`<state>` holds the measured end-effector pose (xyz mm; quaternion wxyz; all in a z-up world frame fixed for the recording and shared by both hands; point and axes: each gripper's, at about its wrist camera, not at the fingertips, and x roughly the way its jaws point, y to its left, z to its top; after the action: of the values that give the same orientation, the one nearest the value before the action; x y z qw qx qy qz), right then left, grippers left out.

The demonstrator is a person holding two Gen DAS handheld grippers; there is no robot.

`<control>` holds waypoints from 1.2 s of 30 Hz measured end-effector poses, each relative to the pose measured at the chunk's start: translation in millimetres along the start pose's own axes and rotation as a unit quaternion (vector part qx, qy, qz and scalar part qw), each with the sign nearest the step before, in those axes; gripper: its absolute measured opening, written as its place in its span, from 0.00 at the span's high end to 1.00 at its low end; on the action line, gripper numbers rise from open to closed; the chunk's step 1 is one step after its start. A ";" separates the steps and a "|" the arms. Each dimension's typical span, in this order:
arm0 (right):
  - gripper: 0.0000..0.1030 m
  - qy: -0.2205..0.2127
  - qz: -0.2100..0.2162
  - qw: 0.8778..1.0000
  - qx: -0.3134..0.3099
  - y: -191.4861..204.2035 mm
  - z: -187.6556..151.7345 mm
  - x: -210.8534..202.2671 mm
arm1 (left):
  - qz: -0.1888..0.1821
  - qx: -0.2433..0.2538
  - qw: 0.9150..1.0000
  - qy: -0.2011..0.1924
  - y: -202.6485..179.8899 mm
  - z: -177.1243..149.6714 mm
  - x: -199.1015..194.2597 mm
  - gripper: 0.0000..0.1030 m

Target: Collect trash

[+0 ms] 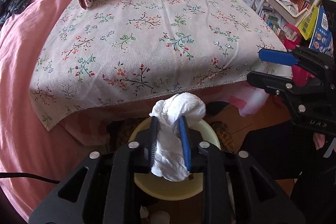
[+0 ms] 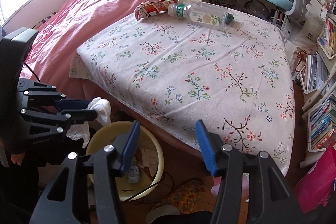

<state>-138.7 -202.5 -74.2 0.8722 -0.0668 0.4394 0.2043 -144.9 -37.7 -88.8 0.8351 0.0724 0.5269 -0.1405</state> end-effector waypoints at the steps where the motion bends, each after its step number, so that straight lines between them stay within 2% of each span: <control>1: 0.48 0.000 -0.002 1.000 0.003 -1.6 0.2 0.1 | 0.000 -0.002 1.000 -0.003 0.1 0.2 -0.7 0.68; 3: 0.47 -0.001 -0.007 1.000 0.006 -4.0 0.0 0.0 | 0.003 -0.008 1.000 -0.010 1.6 1.3 -2.8 0.60; 15: 0.37 -0.004 -0.015 1.000 0.000 -2.3 0.3 0.3 | 0.021 -0.056 0.995 -0.077 18.5 8.9 -20.0 0.41; 36: 0.33 -0.016 -0.022 1.000 0.006 -6.1 2.8 -2.5 | 0.034 -0.080 0.992 -0.096 26.4 11.3 -23.6 0.37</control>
<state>-135.4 -208.0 -70.9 0.8838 -0.0679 0.4253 0.1830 -136.5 -11.9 -63.4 0.8890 0.0093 0.4515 -0.0757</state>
